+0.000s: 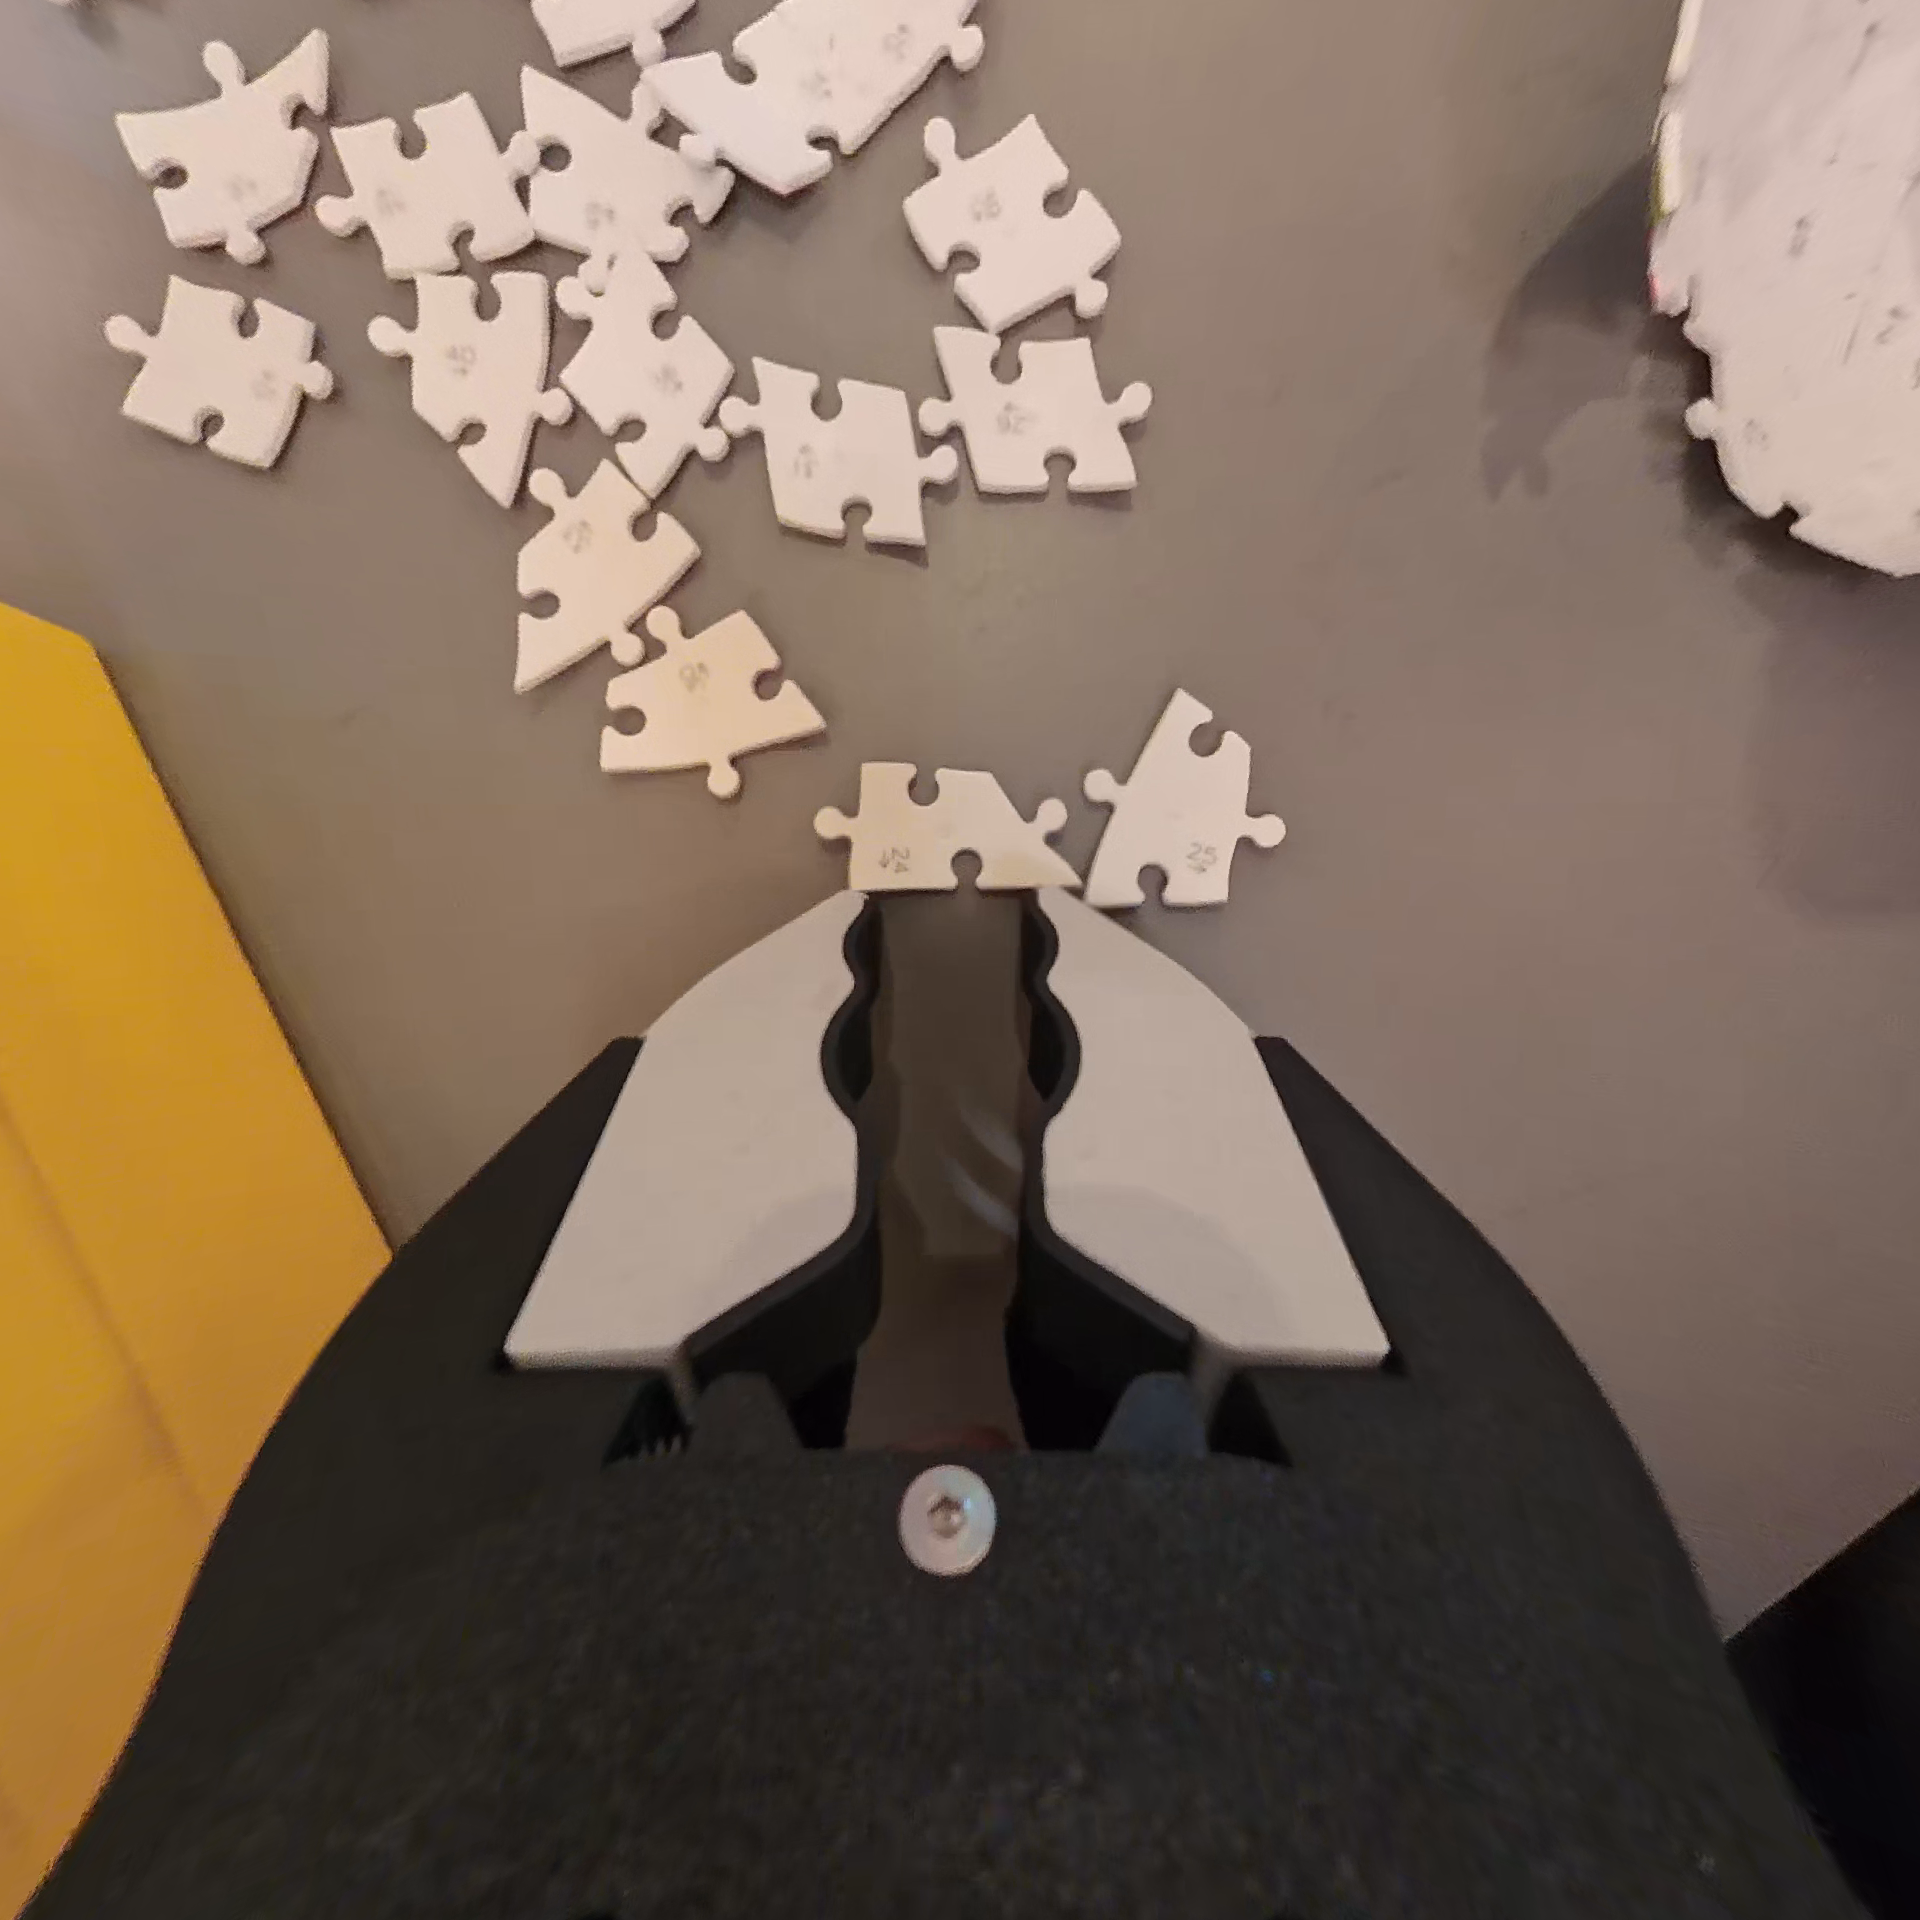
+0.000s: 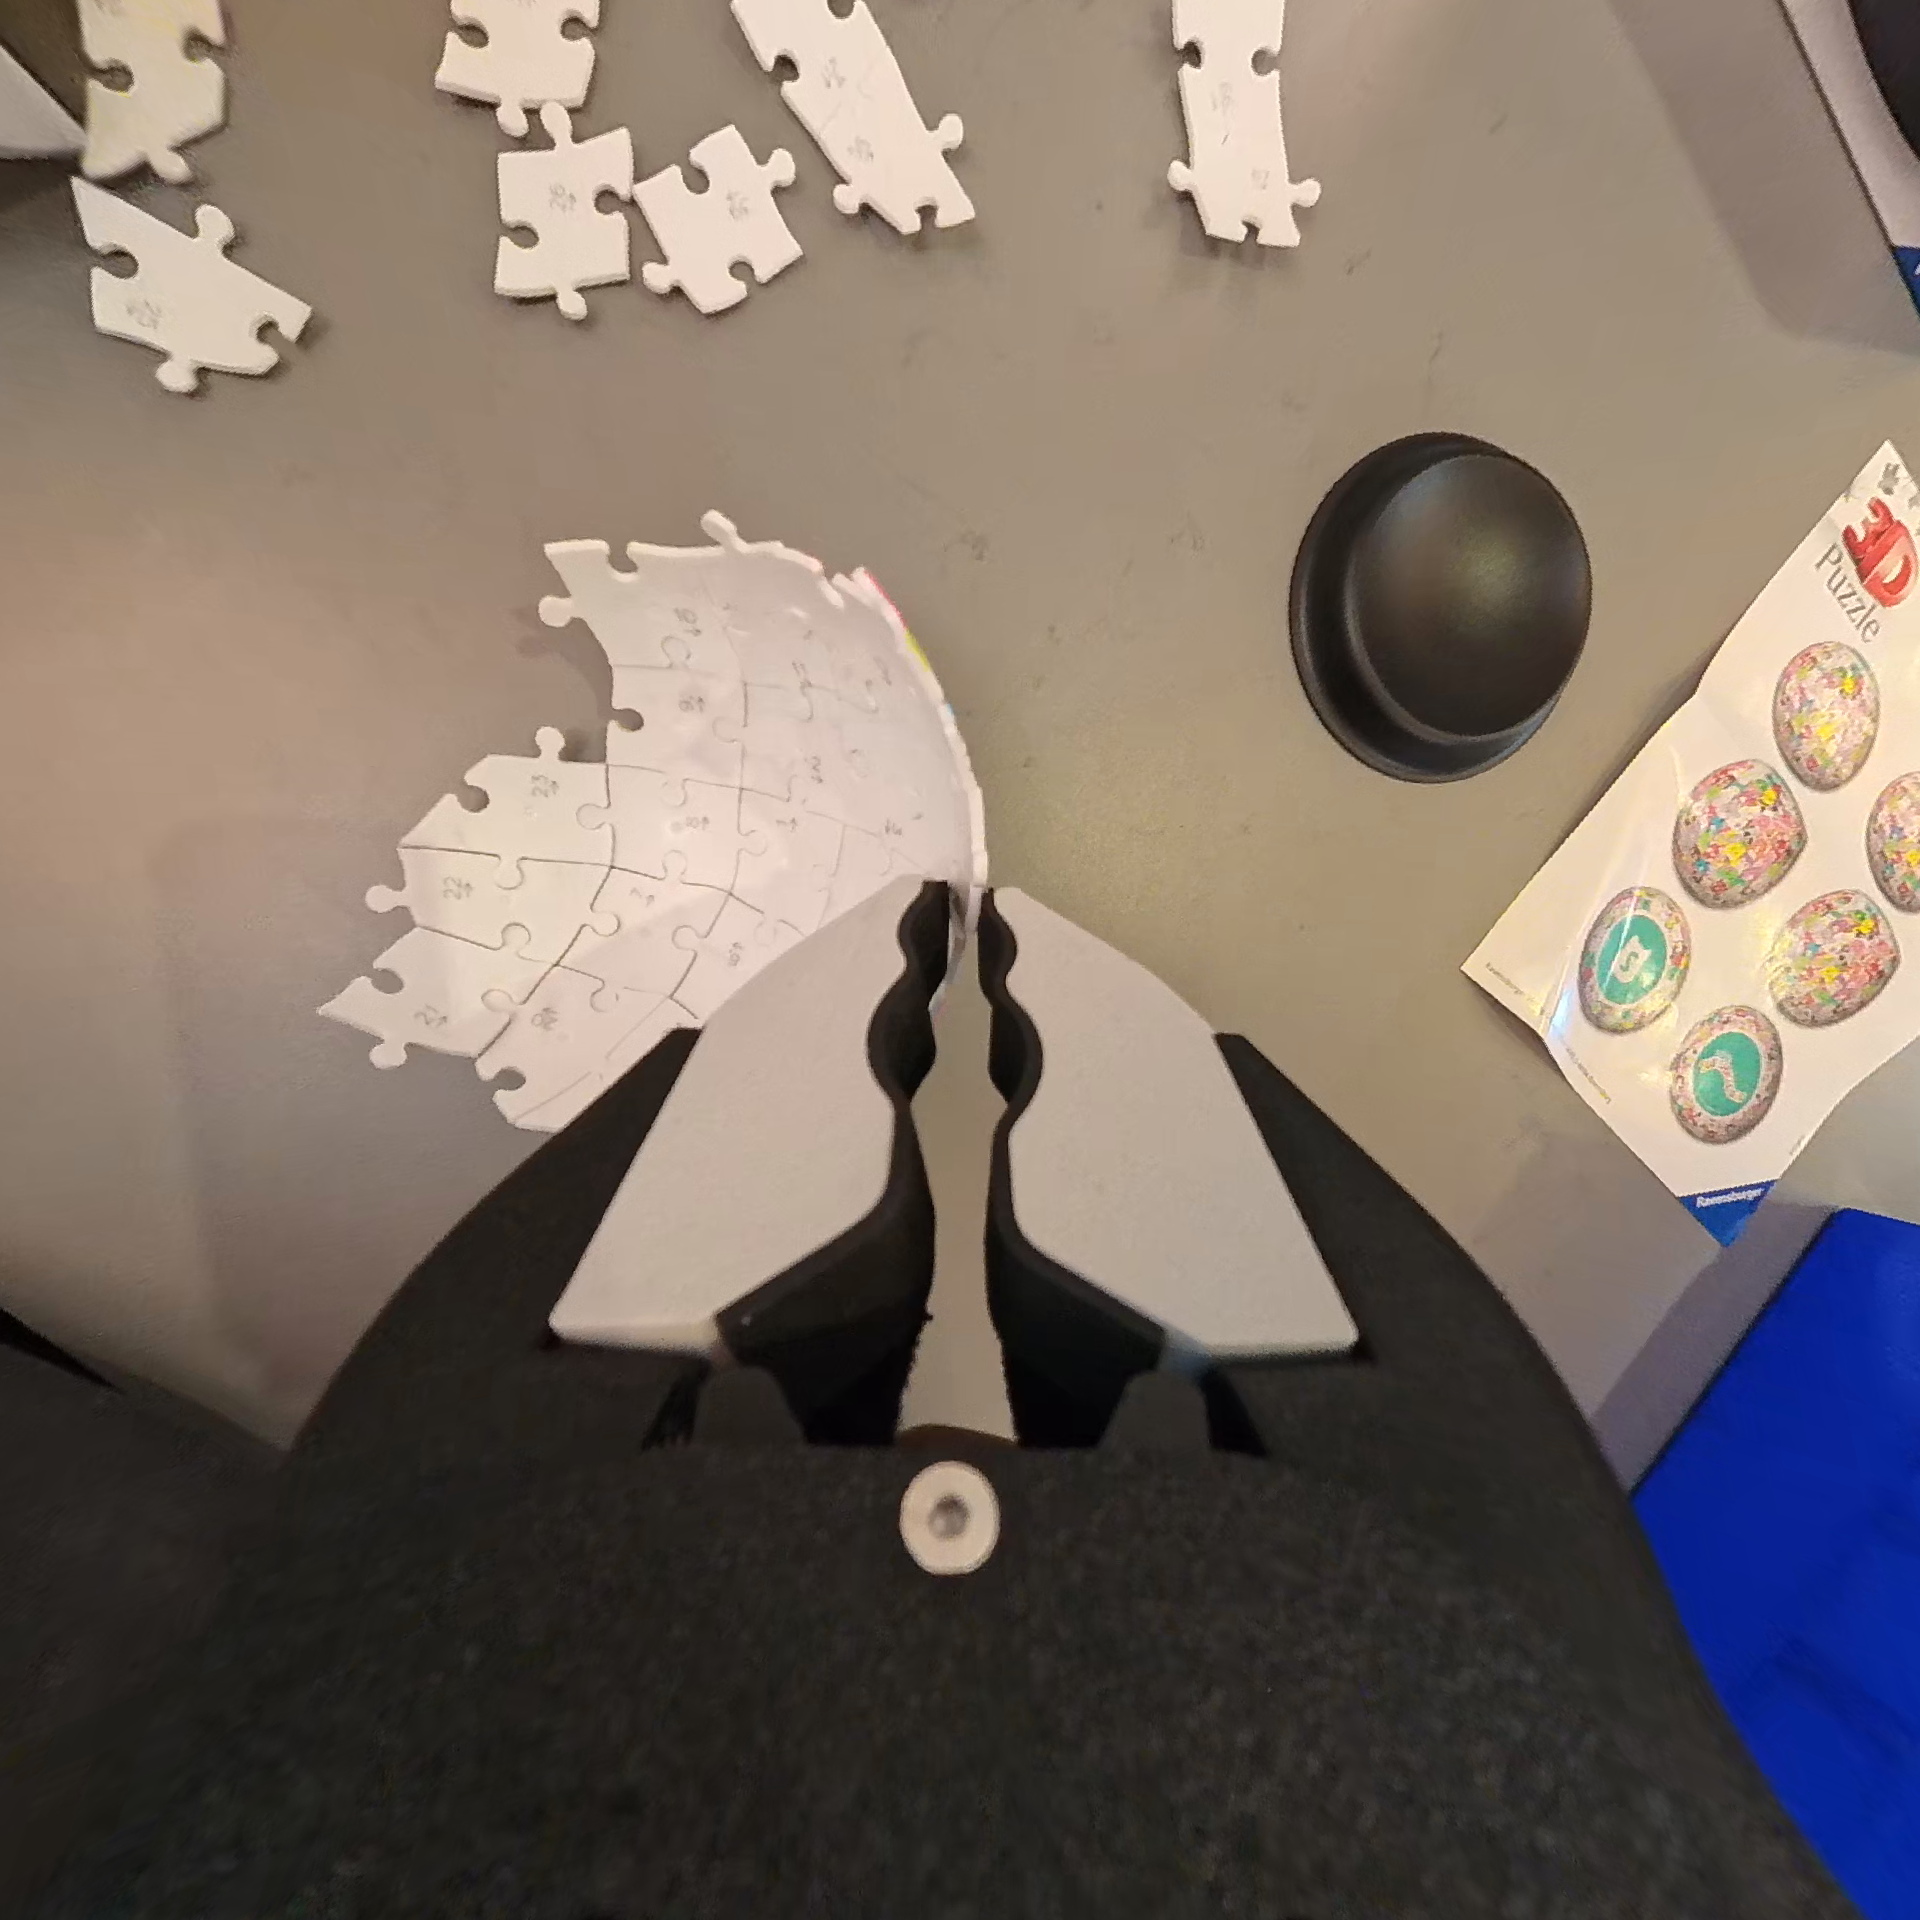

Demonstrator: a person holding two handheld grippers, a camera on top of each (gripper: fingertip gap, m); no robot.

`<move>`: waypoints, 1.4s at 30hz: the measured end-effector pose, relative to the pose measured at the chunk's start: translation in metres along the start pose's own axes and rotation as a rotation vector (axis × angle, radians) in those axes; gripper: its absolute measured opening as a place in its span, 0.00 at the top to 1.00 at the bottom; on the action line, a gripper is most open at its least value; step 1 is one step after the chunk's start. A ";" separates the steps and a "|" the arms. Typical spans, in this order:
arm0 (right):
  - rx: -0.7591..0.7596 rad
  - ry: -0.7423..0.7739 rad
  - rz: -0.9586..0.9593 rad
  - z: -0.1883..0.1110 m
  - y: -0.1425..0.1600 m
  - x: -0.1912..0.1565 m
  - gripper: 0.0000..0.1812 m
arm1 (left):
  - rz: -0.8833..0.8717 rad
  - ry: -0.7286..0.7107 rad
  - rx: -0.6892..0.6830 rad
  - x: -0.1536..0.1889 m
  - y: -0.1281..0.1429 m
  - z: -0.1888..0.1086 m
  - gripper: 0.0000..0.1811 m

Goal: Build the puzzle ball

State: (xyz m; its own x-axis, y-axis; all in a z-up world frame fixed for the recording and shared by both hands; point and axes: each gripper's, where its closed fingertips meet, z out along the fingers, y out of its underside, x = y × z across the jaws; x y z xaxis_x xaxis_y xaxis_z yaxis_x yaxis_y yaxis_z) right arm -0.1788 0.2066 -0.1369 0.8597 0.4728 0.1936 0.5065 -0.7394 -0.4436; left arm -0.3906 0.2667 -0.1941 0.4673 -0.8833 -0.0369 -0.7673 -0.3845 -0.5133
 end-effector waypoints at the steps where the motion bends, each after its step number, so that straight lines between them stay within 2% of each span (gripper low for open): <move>1: 0.000 -0.001 -0.001 0.000 0.000 -0.001 0.97 | 0.011 0.009 0.000 0.001 -0.001 0.001 0.85; 3: 0.001 -0.001 -0.003 0.000 0.000 -0.001 0.97 | 0.022 0.029 -0.005 0.003 -0.005 0.002 0.79; 14: 0.004 -0.009 -0.008 -0.001 -0.001 -0.003 0.97 | 0.080 0.118 -0.007 0.009 -0.028 0.012 0.77; 20: 0.004 -0.013 -0.008 -0.001 -0.001 -0.003 0.97 | 0.085 0.040 -0.020 0.000 -0.022 0.003 0.77; 25: 0.002 -0.014 -0.007 -0.001 -0.001 -0.003 0.97 | 0.049 0.049 -0.057 0.002 -0.004 0.002 0.80; 29: 0.002 -0.013 -0.007 0.000 -0.001 -0.003 0.97 | 0.060 0.033 -0.034 0.001 -0.007 0.004 0.91; 34: 0.005 -0.013 -0.008 -0.001 -0.001 -0.003 0.97 | 0.107 0.009 -0.048 -0.001 -0.007 0.001 0.92; 37: 0.006 -0.013 -0.011 -0.001 -0.002 -0.004 0.97 | 0.156 0.028 -0.005 0.011 -0.018 -0.015 0.92; 40: 0.006 -0.013 -0.015 -0.002 -0.002 -0.004 0.97 | 0.251 0.118 0.051 0.049 -0.038 -0.036 0.92; 42: -0.005 -0.018 -0.016 -0.002 -0.002 -0.004 0.97 | 0.327 0.128 0.087 0.075 -0.053 -0.039 0.92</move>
State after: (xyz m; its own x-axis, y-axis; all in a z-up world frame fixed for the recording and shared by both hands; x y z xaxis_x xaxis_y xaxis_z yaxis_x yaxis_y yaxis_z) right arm -0.1829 0.2051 -0.1349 0.8500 0.4933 0.1848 0.5207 -0.7338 -0.4363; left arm -0.3319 0.2108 -0.1366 0.1403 -0.9844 -0.1063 -0.8241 -0.0566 -0.5636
